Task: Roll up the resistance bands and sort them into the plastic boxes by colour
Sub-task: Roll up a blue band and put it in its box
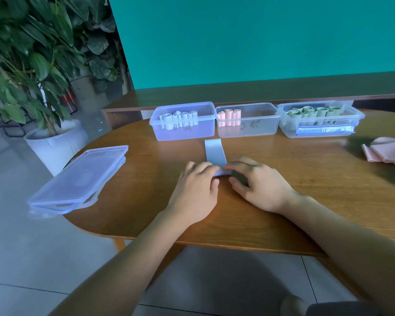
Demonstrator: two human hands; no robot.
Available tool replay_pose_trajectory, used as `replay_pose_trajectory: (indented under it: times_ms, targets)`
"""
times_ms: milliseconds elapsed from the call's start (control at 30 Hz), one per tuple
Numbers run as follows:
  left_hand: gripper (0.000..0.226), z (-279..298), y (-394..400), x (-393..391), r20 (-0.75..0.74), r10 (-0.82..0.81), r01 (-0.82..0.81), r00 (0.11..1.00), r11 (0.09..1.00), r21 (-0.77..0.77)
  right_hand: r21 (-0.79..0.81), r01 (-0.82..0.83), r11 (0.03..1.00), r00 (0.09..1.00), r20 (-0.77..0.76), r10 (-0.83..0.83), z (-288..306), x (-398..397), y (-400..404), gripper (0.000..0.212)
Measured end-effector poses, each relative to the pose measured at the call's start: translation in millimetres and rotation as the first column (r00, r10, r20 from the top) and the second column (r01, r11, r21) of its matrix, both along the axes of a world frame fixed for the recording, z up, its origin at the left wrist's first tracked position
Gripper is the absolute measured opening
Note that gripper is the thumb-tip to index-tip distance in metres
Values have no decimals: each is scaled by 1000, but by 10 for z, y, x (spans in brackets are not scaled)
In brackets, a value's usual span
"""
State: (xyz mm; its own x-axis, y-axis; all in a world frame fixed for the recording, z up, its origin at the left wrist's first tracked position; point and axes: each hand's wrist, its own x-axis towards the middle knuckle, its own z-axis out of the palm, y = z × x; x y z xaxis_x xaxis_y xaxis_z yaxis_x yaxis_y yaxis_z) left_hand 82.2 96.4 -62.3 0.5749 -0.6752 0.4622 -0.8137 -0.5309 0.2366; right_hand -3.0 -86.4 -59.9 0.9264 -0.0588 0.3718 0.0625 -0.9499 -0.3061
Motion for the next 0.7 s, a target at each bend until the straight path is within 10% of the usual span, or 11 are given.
replay_pose_trajectory:
  times_ms: [700]
  targets:
    - [38, 7, -152, 302, -44, 53, -52, 998, 998, 34, 12, 56, 998, 996, -64, -55, 49, 223, -137, 41]
